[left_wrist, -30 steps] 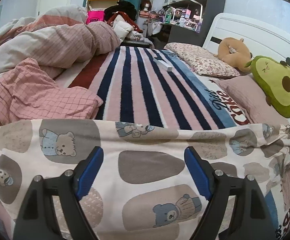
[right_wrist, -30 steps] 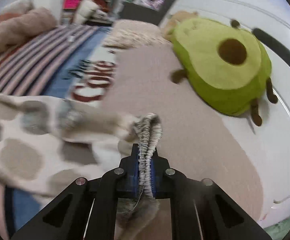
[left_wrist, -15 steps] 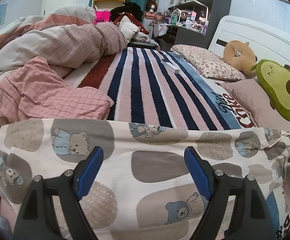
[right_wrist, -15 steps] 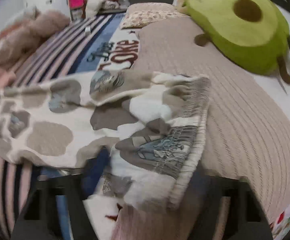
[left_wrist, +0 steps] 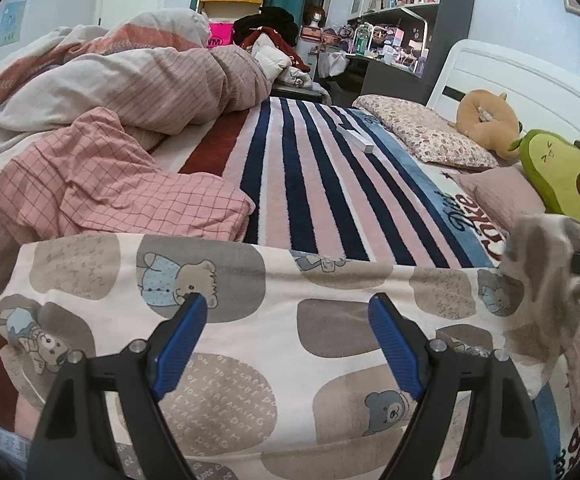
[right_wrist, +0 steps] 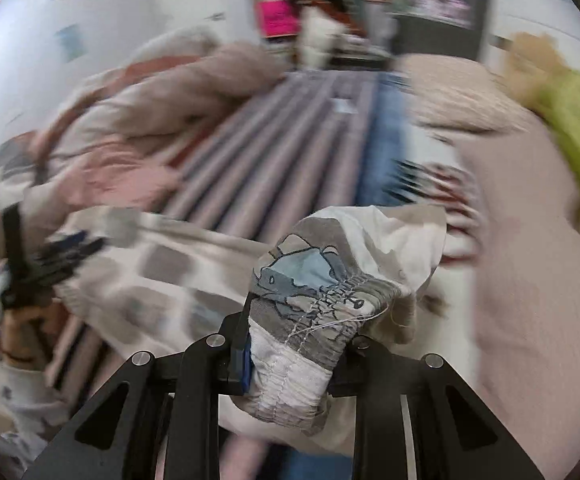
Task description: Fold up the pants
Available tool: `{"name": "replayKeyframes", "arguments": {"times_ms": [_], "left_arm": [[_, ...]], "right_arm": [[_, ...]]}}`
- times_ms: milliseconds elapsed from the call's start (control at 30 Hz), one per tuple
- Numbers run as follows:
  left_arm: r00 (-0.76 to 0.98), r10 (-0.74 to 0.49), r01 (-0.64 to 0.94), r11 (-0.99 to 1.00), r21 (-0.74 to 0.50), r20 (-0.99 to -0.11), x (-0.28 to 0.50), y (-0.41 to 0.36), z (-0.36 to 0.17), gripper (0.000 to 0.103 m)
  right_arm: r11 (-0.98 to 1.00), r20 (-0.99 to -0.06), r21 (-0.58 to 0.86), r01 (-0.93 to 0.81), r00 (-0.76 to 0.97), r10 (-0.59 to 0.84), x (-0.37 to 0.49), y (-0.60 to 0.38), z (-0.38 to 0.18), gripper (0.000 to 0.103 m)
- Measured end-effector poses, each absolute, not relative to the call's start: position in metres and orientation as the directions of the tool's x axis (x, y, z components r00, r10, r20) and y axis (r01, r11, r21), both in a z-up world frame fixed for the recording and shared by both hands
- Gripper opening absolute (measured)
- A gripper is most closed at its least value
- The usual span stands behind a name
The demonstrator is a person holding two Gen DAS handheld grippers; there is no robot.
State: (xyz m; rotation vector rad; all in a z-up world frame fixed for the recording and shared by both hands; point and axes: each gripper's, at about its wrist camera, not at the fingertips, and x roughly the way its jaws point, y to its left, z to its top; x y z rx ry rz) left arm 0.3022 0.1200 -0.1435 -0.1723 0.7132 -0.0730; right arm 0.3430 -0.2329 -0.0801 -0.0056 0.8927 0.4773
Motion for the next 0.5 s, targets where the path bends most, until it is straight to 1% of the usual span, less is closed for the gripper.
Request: {"name": "replayKeyframes", "arguments": {"times_ms": [167, 267, 367, 433, 467, 500], "left_arm": [[0.763, -0.161, 0.0, 0.969, -0.249, -0.626, 0.298, 0.133, -0.143, 0.08], [0.758, -0.159, -0.012, 0.966, -0.258, -0.632, 0.3, 0.135, -0.146, 0.08], [0.747, -0.185, -0.002, 0.96, -0.28, -0.638, 0.305, 0.132, -0.15, 0.08], [0.735, -0.208, 0.014, 0.956, -0.292, -0.645, 0.308, 0.125, -0.155, 0.08], [0.73, -0.216, 0.02, 0.955, -0.295, -0.648, 0.31, 0.123, -0.156, 0.08], [0.724, -0.226, 0.028, 0.953, -0.3, -0.651, 0.312, 0.119, -0.157, 0.08]], "right_arm": [[0.775, -0.7, 0.29, -0.562, 0.427, 0.572, 0.357, -0.137, -0.111, 0.02], [0.731, -0.71, 0.358, -0.581, 0.339, 0.618, 0.356, -0.096, -0.148, 0.02], [0.709, -0.721, 0.359, -0.607, 0.303, 0.623, 0.351, -0.075, -0.176, 0.022], [0.689, -0.7, 0.387, -0.612, 0.291, 0.652, 0.349, -0.076, -0.185, 0.032], [0.677, -0.689, 0.412, -0.61, 0.277, 0.669, 0.349, -0.079, -0.189, 0.035], [0.665, -0.697, 0.426, -0.614, 0.246, 0.673, 0.349, -0.081, -0.192, 0.042]]}}
